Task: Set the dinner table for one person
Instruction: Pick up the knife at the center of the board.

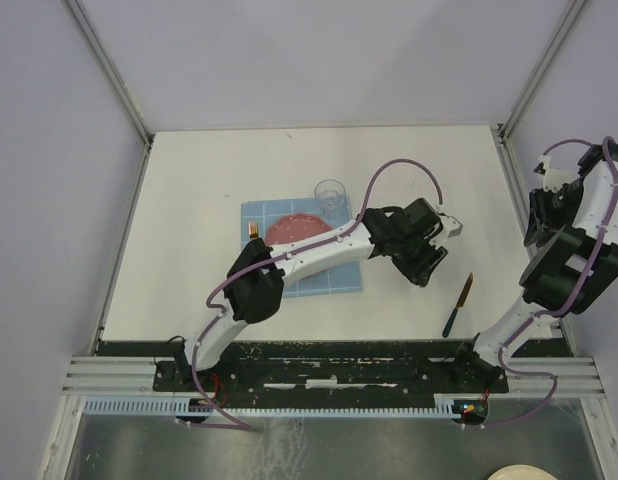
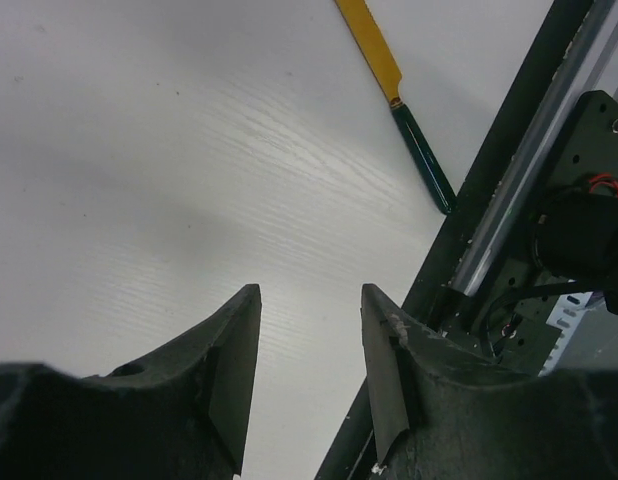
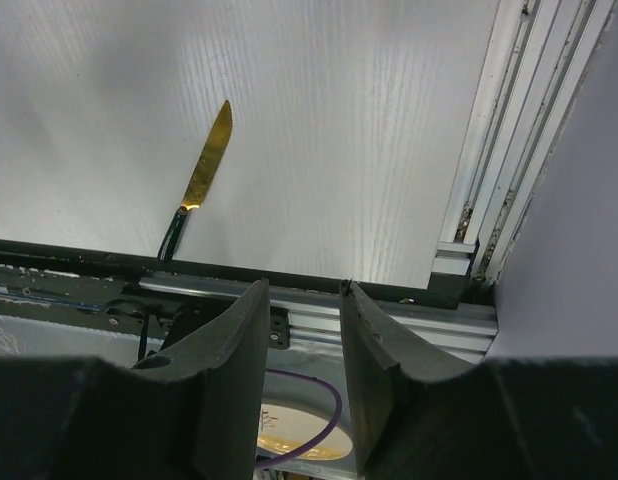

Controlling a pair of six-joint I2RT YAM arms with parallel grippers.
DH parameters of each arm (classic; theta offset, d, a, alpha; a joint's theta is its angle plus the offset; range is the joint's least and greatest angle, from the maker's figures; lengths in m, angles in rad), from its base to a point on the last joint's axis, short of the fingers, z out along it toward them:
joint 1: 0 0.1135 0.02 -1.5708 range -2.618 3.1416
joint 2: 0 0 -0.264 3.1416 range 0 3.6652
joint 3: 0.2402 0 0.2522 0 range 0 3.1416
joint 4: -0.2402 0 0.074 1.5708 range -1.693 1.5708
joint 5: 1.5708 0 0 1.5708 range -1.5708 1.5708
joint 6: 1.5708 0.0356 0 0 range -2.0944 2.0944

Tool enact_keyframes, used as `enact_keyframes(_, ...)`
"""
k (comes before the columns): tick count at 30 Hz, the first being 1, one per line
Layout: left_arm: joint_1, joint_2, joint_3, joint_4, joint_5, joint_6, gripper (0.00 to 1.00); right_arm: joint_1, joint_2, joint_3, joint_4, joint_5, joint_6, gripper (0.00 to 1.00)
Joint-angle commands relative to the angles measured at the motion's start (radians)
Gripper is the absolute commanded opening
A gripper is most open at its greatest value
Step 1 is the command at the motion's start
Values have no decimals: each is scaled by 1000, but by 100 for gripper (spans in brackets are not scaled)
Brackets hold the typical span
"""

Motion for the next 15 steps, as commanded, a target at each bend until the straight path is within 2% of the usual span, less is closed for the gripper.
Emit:
enact_keyframes(1,-5,31,7,62,33,-107,53,-8,-38,30,-24,-23,-26,42)
enact_keyframes(7,-82,105,14,137,39,-91,55,-10,-30,29,-48,-57,-60,42)
enact_keyframes(15,-132,214,115,141,58,-77,54,-18,-26,18,-33,-33,-61,42)
